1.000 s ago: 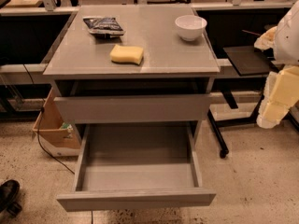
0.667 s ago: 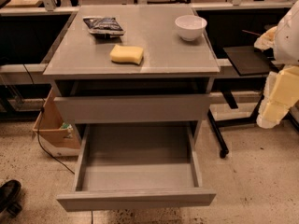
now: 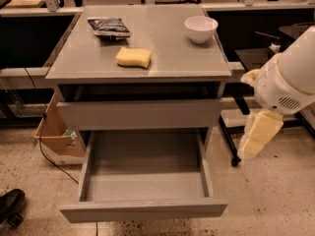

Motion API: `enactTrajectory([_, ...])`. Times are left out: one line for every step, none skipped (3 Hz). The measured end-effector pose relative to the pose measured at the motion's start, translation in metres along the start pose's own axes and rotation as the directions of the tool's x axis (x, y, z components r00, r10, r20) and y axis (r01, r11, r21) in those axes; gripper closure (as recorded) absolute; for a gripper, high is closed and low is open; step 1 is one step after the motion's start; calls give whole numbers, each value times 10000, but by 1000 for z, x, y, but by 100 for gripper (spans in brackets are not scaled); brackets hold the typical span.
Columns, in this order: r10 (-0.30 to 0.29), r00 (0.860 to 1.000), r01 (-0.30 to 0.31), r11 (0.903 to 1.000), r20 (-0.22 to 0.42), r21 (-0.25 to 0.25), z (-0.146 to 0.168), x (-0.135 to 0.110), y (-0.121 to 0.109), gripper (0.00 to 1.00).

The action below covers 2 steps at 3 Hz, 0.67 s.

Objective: Close middle drawer

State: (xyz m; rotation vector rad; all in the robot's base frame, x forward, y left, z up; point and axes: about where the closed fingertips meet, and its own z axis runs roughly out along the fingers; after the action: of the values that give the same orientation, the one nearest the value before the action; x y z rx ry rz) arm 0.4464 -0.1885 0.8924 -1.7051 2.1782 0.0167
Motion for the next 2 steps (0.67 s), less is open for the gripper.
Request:
enactTrajectory([169, 9998, -163, 9987, 111, -487, 61, -4, 17, 0])
enactTrajectory([179, 9997, -172, 9985, 134, -518, 64, -3, 19, 0])
